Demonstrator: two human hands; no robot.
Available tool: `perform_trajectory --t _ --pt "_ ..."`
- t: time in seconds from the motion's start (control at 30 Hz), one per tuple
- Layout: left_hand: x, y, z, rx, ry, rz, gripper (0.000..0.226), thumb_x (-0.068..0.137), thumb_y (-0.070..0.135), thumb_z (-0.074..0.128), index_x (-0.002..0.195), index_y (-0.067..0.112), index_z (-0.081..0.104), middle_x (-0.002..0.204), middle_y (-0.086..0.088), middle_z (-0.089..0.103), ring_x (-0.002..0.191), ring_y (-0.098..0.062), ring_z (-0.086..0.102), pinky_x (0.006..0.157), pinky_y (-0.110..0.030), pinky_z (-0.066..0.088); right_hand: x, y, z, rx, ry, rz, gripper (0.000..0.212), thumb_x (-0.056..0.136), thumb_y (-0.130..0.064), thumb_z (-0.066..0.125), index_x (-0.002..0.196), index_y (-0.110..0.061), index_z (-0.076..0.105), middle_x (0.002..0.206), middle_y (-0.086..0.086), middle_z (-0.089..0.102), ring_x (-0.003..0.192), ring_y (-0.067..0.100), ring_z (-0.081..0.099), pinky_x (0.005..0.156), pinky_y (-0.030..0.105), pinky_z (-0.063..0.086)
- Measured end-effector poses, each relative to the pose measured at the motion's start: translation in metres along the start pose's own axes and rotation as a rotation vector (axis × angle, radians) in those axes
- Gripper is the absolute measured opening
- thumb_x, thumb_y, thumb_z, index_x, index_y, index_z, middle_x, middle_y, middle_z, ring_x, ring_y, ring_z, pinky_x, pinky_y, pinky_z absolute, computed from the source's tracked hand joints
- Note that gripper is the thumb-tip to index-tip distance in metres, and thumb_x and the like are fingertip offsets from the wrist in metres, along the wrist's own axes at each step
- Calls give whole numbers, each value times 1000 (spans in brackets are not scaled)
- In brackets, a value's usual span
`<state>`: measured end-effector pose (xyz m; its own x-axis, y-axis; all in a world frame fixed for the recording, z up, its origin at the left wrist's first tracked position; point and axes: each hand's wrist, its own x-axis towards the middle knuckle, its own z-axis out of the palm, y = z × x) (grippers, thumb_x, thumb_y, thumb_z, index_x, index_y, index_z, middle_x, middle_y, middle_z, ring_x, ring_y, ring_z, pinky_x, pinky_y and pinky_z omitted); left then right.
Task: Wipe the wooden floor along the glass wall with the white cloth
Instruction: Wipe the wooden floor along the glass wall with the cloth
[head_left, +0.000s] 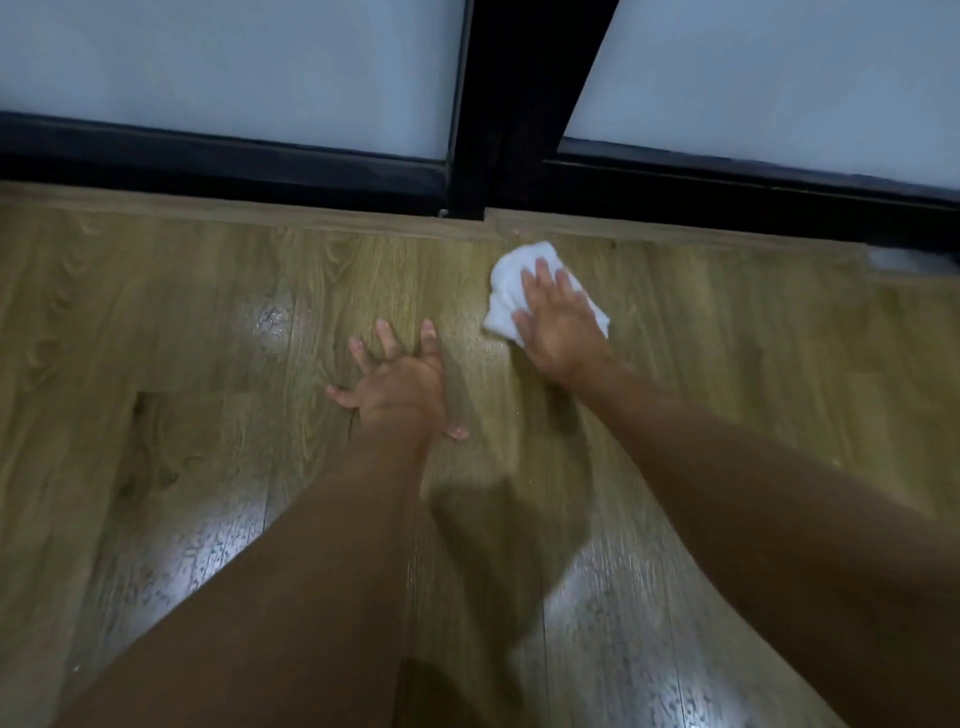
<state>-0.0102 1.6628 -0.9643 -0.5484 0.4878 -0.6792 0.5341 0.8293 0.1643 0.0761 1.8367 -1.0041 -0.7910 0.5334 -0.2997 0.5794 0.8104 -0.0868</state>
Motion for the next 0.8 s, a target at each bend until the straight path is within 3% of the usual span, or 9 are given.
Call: perform_trajectory --t 0.17,0.37,0.47,0.57,0.7,0.77,0.8 --pt "1 -1 2 -4 12 -6 136 61 49 83 145 36 -24 154 -13 -29 141 -46 -20 100 -78 13 -42 46 -5 -40 -74 -155 58 104 -33 26 151 -10 2 160 11 -3 148 26 -3 121 40 10" --pt "3 5 -3 -24 -25 -34 140 59 39 87 145 35 -24 152 -15 -32 139 -48 -22 96 -80 10 9 20 -33 44 -123 112 60 103 -34 29 152 -12 4 161 9 -5 148 29 3 119 40 13" --pt "4 10 -5 -46 -37 -46 141 58 37 88 146 35 -23 152 -15 -33 139 -49 -22 95 -80 8 -35 26 -15 -50 -22 -99 56 103 -31 28 152 -13 8 161 8 2 148 27 5 119 40 12" --pt "4 7 -4 -18 -20 -48 141 58 40 88 146 35 -22 153 -15 -31 140 -48 -19 96 -79 10 -71 62 -8 24 -48 -257 54 102 -28 36 151 -16 16 160 7 9 148 24 7 119 38 8" --pt "5 22 -8 9 -5 -122 141 59 29 89 148 29 -20 154 -18 -26 140 -52 -12 100 -74 22 -28 81 -16 99 -59 95 59 100 -22 40 152 -12 13 161 10 4 147 32 5 119 42 13" --pt "8 33 -10 62 -5 -159 141 59 26 89 148 22 -20 154 -24 -20 138 -56 -5 101 -70 28 -4 71 -13 -42 -63 123 62 100 -24 35 152 -10 4 160 12 -4 147 36 1 117 48 17" --pt "10 37 -12 87 -8 -174 139 61 27 88 148 19 -21 153 -26 -18 138 -58 -2 101 -68 30 3 64 -12 -110 -54 52 63 100 -25 33 151 -9 0 160 12 -7 147 36 0 117 49 17"
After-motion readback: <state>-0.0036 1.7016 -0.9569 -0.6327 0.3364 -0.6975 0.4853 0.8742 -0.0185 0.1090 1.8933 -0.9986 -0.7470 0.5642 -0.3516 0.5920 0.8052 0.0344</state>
